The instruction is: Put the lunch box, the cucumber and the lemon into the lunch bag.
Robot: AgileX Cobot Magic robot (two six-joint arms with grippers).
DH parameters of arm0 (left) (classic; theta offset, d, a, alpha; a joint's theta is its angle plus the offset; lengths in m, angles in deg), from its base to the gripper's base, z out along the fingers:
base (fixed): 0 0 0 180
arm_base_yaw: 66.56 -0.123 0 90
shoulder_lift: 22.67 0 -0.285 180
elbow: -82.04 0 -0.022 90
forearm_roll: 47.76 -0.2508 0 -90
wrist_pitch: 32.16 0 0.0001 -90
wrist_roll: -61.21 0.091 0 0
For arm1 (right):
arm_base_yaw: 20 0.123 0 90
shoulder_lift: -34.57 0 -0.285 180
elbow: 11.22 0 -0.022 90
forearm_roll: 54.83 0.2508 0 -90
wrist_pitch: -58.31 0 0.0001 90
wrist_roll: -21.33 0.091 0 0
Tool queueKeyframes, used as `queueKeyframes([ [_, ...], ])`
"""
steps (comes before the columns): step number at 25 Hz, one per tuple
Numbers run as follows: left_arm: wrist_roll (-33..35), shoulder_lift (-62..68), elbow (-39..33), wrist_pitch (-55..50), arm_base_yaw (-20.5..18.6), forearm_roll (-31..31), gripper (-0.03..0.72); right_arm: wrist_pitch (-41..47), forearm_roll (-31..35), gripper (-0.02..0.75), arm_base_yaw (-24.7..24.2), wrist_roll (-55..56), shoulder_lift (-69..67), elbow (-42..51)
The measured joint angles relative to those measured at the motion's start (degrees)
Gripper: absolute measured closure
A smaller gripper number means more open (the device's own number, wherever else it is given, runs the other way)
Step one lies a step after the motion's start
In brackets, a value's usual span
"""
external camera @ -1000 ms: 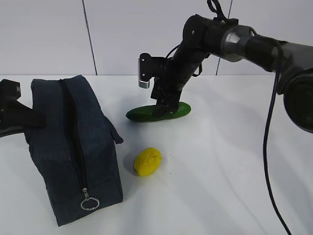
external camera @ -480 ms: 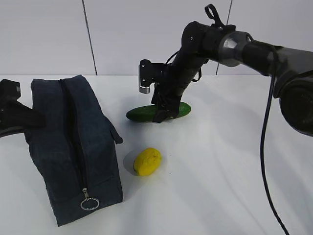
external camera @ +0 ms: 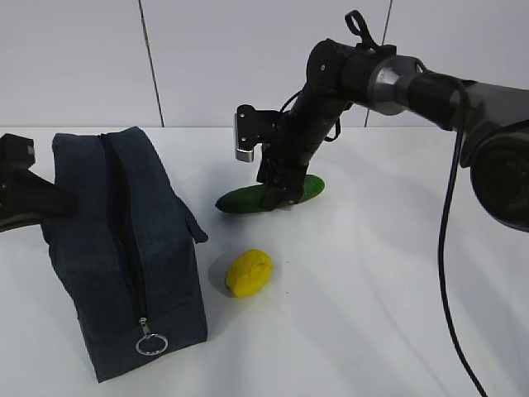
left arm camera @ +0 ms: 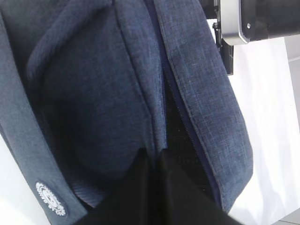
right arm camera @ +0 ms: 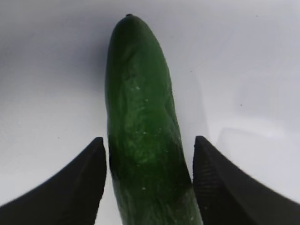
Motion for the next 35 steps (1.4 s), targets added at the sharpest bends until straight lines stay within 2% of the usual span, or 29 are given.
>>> queueKeyframes([
  [5, 0.0, 0.0, 0.0, 0.0, 0.0, 0.0, 0.691, 0.1, 0.0, 0.359, 0.0, 0.8, 0.0, 0.0],
  [8, 0.0, 0.0, 0.0, 0.0, 0.0, 0.0, 0.691, 0.1, 0.0, 0.378, 0.0, 1.4, 0.0, 0.0],
  [20, 0.0, 0.0, 0.0, 0.0, 0.0, 0.0, 0.691, 0.1, 0.0, 0.422, 0.0, 1.5, 0.0, -0.1],
  [35, 0.0, 0.0, 0.0, 0.0, 0.0, 0.0, 0.691, 3.5, -0.1, 0.425, 0.0, 3.1, 1.2, -0.1],
])
